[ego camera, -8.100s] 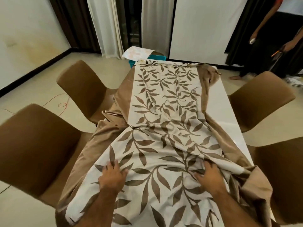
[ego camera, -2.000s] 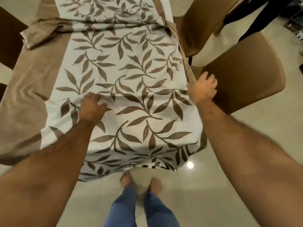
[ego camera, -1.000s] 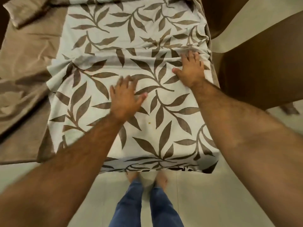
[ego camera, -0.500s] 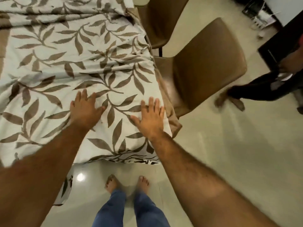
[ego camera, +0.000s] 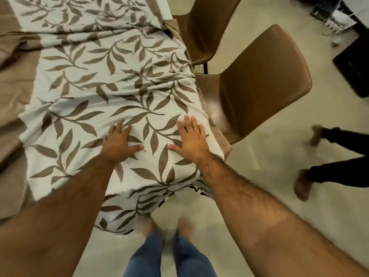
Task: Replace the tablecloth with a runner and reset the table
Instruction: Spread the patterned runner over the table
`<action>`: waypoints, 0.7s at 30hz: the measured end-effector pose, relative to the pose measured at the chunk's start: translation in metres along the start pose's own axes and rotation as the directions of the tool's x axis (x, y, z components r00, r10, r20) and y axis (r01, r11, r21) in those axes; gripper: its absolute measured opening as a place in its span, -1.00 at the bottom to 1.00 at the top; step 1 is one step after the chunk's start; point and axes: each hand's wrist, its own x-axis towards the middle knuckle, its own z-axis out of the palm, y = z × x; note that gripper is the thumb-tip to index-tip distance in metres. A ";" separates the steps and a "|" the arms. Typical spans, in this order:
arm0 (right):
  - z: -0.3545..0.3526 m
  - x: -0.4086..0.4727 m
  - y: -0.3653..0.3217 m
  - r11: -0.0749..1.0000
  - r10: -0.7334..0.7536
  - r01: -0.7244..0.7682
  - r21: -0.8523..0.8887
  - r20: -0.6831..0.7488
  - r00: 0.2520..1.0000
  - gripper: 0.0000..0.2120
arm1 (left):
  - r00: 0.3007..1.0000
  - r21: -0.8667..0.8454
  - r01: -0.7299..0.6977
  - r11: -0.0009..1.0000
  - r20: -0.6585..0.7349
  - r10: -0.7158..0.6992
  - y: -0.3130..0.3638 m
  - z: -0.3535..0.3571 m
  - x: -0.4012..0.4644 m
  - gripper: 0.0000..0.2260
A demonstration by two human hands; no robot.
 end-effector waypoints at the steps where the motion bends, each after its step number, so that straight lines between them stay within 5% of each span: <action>1: 0.006 -0.001 -0.008 1.000 -0.020 0.020 -0.002 0.018 1.000 -0.09 | 1.000 -0.019 -0.022 1.000 0.007 0.022 0.000 -0.003 -0.001 -0.19; 6: 0.011 0.007 -0.039 0.997 0.074 -0.074 -0.004 0.031 0.997 -0.09 | 0.969 -0.244 -0.021 0.969 -0.244 -0.041 -0.037 -0.025 -0.038 -0.51; 10: -0.014 0.031 -0.084 0.996 0.039 -0.050 -0.073 -0.142 0.989 -0.26 | 0.849 -0.188 0.264 0.946 -0.421 -0.320 -0.124 -0.051 -0.072 -0.61; 14: -0.001 0.050 -0.131 0.999 -0.015 0.017 -0.034 0.063 0.998 -0.16 | 0.752 -0.185 0.584 0.790 -0.243 -0.613 -0.194 -0.056 -0.090 -0.54; 18: 0.018 0.062 -0.151 0.990 0.061 -0.045 -0.130 0.123 0.991 -0.04 | 0.765 -0.227 0.622 0.749 -0.025 -0.643 -0.269 -0.036 -0.099 -0.39; 21: 0.017 0.076 -0.155 0.987 0.093 -0.077 -0.142 0.106 0.990 -0.03 | 0.809 -0.133 0.584 0.801 0.009 -0.588 -0.312 -0.038 -0.088 -0.32</action>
